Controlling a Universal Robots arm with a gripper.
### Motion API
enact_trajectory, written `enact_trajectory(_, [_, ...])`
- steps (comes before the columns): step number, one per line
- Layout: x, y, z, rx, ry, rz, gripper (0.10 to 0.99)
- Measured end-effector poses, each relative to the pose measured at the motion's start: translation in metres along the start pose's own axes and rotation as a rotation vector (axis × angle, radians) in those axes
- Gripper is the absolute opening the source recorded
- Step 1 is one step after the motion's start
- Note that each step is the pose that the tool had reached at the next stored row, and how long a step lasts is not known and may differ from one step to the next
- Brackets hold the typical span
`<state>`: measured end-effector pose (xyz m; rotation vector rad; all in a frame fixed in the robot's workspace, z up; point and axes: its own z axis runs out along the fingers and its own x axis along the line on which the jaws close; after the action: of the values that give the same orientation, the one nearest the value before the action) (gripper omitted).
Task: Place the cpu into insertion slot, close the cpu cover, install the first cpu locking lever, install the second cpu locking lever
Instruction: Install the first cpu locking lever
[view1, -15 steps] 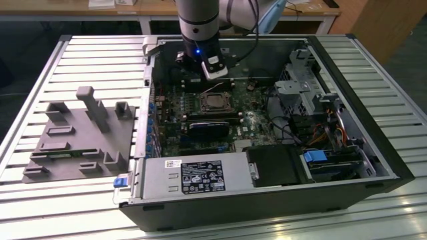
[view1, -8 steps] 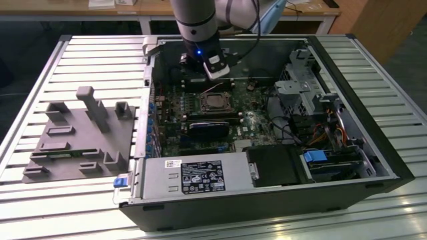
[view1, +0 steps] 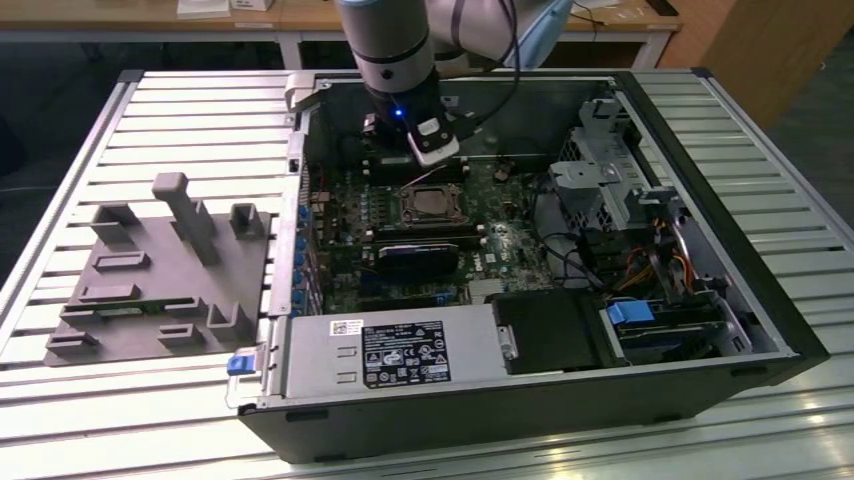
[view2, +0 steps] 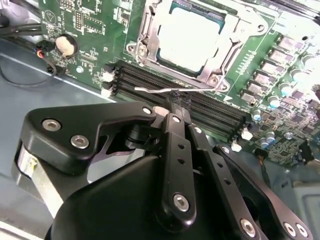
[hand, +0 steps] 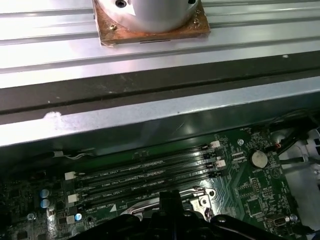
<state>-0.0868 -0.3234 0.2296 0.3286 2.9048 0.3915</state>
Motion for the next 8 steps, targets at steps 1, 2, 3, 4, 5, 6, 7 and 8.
enact_trajectory(1, [0.0002, -0.0003, 0.0011, 0.000, -0.0001, 0.000, 0.102])
enact_trajectory(2, [0.0003, -0.0006, 0.0022, 0.000, -0.0001, 0.000, 0.102])
enact_trajectory(3, [0.0000, -0.0008, 0.0032, 0.000, -0.0001, 0.000, 0.102])
enact_trajectory(4, [-0.0006, -0.0009, 0.0041, 0.000, -0.0002, 0.000, 0.102])
enact_trajectory(5, [-0.0015, -0.0008, 0.0050, 0.000, -0.0001, 0.000, 0.102])
enact_trajectory(6, [-0.0025, -0.0008, 0.0059, 0.000, -0.0001, 0.000, 0.102])
enact_trajectory(7, [-0.0035, -0.0008, 0.0068, 0.000, -0.0001, 0.000, 0.102])
enact_trajectory(8, [-0.0043, -0.0008, 0.0077, 0.000, -0.0002, 0.000, 0.102])
